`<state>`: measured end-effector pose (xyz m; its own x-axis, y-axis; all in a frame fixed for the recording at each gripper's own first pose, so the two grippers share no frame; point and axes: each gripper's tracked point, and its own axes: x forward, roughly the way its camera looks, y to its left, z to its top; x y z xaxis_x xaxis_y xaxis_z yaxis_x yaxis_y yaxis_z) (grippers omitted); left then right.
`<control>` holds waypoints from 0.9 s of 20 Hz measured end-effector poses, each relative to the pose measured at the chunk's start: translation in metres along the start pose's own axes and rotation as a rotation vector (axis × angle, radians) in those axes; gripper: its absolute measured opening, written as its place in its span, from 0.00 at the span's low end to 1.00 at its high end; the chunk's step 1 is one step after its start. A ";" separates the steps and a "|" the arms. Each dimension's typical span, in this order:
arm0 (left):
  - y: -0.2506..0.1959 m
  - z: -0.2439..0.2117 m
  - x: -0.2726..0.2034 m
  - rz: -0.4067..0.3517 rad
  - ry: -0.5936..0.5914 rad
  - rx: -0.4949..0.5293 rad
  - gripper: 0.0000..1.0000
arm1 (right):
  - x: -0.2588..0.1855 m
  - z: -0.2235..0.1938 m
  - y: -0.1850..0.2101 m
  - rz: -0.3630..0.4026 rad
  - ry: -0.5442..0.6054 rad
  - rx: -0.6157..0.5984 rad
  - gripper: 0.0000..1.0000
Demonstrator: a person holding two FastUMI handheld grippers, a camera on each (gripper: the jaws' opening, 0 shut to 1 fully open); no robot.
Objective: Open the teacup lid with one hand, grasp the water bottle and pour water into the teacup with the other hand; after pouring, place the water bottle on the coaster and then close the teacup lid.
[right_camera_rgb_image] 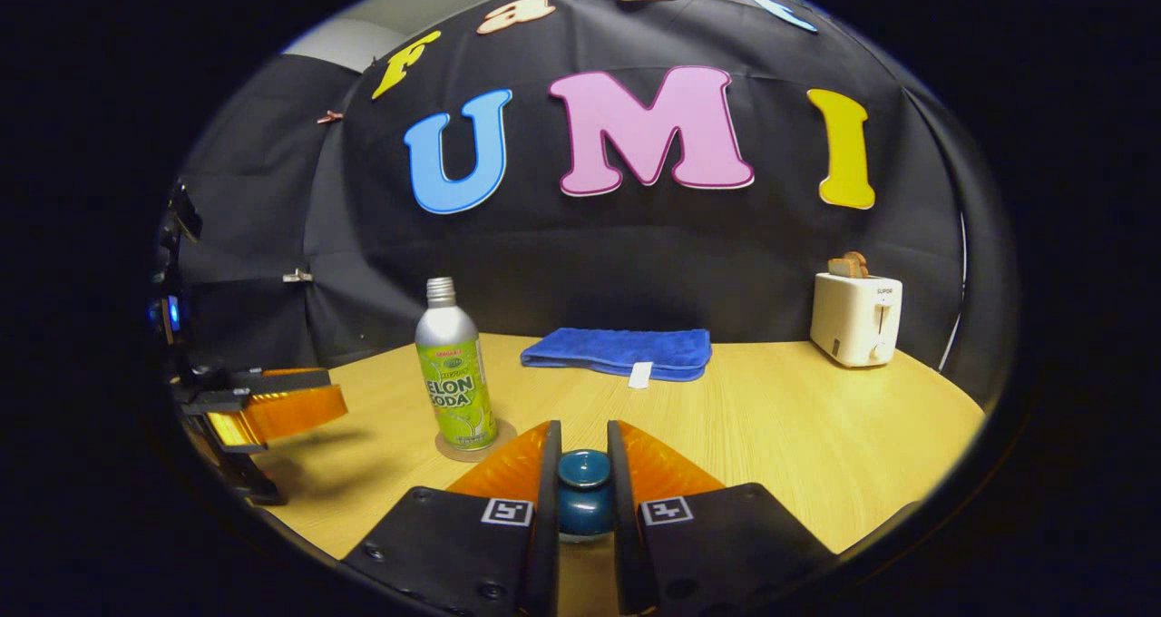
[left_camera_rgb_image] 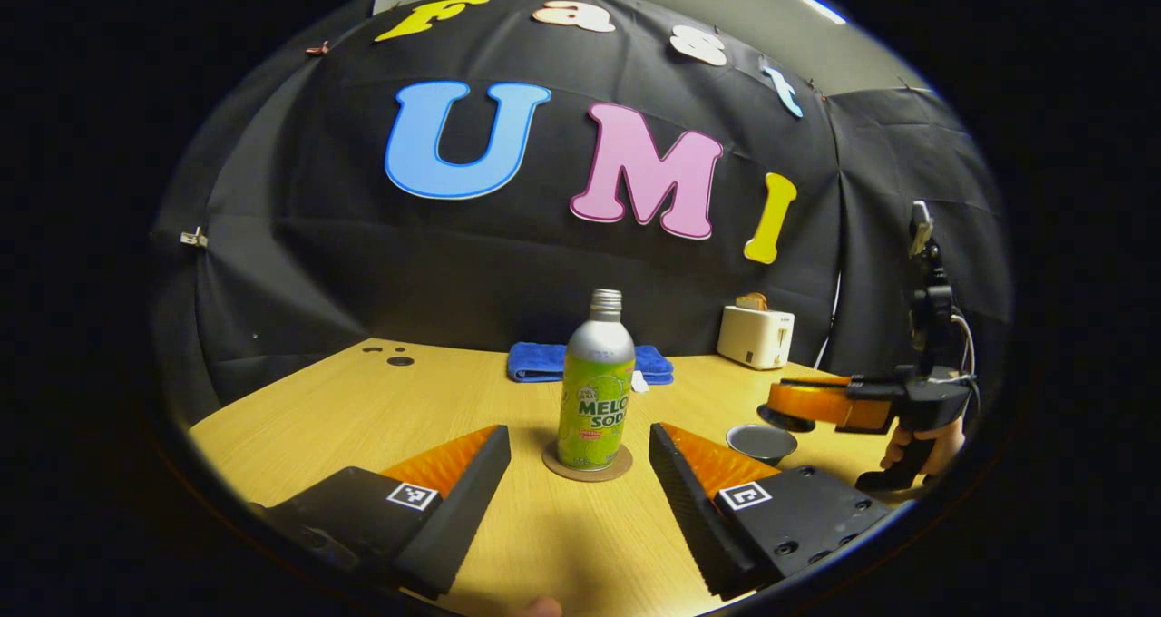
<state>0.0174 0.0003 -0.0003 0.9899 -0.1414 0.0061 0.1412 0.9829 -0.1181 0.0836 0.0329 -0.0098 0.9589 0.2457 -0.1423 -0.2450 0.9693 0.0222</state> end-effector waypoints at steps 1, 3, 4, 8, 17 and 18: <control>0.002 0.001 -0.002 0.001 -0.006 0.000 0.97 | 0.002 -0.004 0.003 0.005 0.014 -0.006 0.28; 0.002 0.003 -0.005 -0.007 -0.010 0.001 0.95 | 0.005 -0.011 0.008 0.009 0.036 -0.006 0.29; 0.002 0.003 -0.006 -0.007 -0.010 0.001 0.95 | 0.007 -0.016 0.007 0.002 0.053 -0.008 0.29; -0.002 -0.001 -0.008 -0.024 -0.002 -0.018 0.95 | 0.011 -0.030 0.004 -0.014 0.091 -0.024 0.30; -0.016 -0.019 -0.013 0.023 -0.003 0.026 0.95 | -0.010 -0.013 -0.008 -0.072 -0.011 0.003 0.74; -0.019 -0.021 -0.015 0.030 -0.003 0.053 0.95 | -0.015 -0.010 -0.011 -0.081 -0.031 0.001 0.82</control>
<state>-0.0001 -0.0191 -0.0188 0.9937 -0.1118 0.0060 0.1119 0.9915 -0.0657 0.0705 0.0181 -0.0182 0.9795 0.1672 -0.1127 -0.1668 0.9859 0.0129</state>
